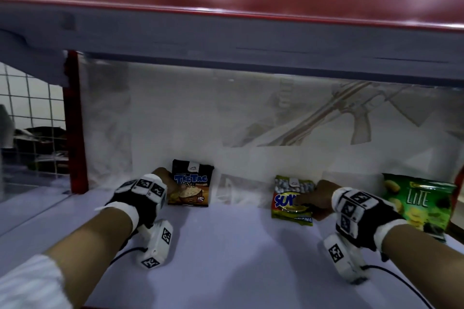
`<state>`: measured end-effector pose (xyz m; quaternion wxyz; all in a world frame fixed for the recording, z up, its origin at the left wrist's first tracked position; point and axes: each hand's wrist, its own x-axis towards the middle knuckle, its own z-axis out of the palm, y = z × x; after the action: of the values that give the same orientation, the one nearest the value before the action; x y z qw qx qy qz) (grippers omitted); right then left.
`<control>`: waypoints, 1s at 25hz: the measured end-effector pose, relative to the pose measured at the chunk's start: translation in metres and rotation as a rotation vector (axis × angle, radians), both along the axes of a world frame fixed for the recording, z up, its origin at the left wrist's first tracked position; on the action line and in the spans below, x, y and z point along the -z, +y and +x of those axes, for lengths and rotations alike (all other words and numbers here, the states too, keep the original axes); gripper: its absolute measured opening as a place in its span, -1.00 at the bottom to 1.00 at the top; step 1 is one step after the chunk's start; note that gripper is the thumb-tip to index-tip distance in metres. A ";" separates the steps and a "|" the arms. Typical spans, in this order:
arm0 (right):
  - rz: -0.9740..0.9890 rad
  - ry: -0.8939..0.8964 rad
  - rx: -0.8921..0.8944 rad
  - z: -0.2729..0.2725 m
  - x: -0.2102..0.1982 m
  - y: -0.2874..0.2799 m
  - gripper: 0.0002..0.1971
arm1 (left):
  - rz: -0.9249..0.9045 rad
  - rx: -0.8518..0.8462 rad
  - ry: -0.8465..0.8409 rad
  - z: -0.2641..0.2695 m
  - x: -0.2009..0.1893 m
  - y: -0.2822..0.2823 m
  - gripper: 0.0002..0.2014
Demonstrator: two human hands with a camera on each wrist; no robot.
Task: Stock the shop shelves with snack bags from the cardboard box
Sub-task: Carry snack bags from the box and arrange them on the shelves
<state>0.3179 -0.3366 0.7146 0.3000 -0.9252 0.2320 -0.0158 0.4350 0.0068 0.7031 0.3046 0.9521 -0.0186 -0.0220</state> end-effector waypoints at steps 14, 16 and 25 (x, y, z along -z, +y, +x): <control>0.146 -0.294 0.146 -0.043 -0.045 0.031 -0.70 | -0.142 -0.029 -0.092 -0.042 -0.034 0.004 -0.32; 0.221 -0.549 0.143 -0.052 -0.046 0.042 -0.79 | -0.266 0.044 -0.145 -0.059 -0.038 0.004 -0.34; 0.295 -1.036 0.065 -0.112 -0.052 0.082 -0.96 | -0.584 0.223 -0.254 -0.157 -0.058 -0.008 -0.74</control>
<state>0.2064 -0.2547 0.7668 0.5013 -0.7366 0.0819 -0.4465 0.2782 -0.0012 0.7606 0.5556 0.8117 -0.1659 0.0699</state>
